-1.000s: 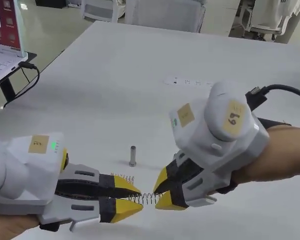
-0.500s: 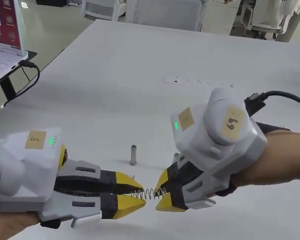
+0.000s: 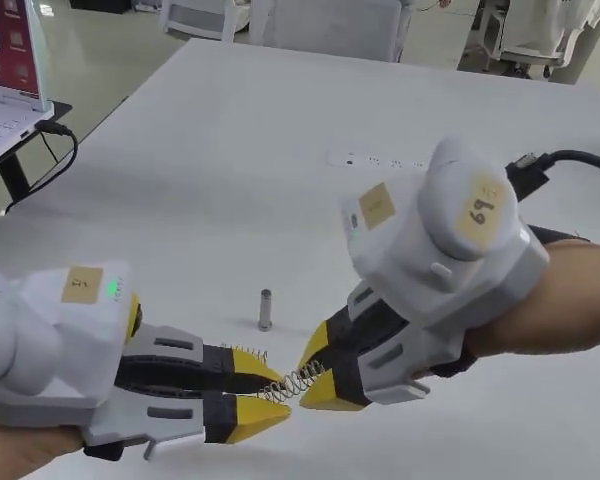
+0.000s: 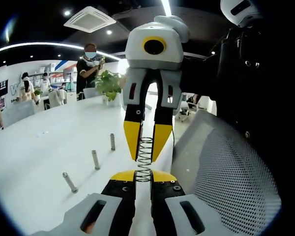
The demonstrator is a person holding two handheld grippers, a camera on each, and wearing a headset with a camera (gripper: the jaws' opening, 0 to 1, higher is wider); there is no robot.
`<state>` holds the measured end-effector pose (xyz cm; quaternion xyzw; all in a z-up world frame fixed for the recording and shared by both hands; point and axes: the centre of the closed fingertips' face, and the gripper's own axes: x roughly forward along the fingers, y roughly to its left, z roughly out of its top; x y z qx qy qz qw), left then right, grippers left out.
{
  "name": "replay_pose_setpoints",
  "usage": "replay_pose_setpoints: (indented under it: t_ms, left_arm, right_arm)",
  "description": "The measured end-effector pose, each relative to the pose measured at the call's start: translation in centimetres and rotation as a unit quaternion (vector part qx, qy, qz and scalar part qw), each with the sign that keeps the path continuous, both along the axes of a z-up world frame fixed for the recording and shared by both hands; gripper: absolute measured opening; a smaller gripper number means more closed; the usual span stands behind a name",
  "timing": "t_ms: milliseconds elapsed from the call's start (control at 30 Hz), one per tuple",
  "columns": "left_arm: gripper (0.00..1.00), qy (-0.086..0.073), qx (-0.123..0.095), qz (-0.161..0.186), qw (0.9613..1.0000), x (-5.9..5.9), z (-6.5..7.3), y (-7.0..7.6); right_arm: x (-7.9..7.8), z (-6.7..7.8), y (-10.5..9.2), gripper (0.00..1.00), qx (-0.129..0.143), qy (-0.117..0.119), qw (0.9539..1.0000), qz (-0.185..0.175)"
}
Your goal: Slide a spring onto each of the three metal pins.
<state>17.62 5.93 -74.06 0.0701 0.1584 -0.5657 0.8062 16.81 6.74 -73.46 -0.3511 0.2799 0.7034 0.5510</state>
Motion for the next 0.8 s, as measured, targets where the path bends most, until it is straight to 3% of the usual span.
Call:
replay_pose_setpoints:
  t_ms: [800]
  left_arm:
    - [0.03, 0.007, 0.005, -0.01, 0.9999, -0.27, -0.45, -0.4]
  right_arm:
    - [-0.71, 0.36, 0.85, 0.08, -0.013, -0.004, 0.9998, 0.017]
